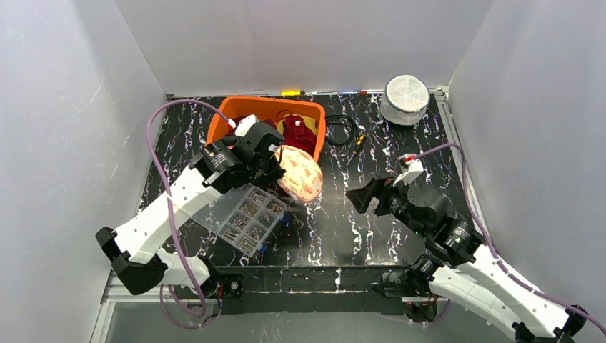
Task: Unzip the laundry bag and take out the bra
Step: Unzip the laundry bag at the center of the board.
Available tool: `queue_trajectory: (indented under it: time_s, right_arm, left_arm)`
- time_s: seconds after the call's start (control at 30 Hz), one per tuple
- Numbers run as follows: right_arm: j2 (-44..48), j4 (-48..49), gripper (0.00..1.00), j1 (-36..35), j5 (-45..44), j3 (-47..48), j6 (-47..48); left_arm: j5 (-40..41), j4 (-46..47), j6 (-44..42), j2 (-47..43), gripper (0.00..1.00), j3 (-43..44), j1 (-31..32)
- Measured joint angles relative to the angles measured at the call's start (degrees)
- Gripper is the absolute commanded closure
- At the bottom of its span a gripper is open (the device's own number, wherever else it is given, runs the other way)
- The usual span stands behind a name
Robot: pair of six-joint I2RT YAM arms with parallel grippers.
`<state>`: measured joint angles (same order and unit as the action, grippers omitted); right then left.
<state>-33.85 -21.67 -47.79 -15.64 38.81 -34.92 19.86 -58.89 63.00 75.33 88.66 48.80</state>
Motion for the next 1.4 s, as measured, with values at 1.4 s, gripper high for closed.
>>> queue_trajectory:
  time_s: [1.4]
  right_arm:
    - [-10.12,24.83,0.21,-1.53,26.56,3.13,-8.0]
  left_arm:
    - [-0.39,5.14,14.36,-9.14,1.0,-2.78,0.0]
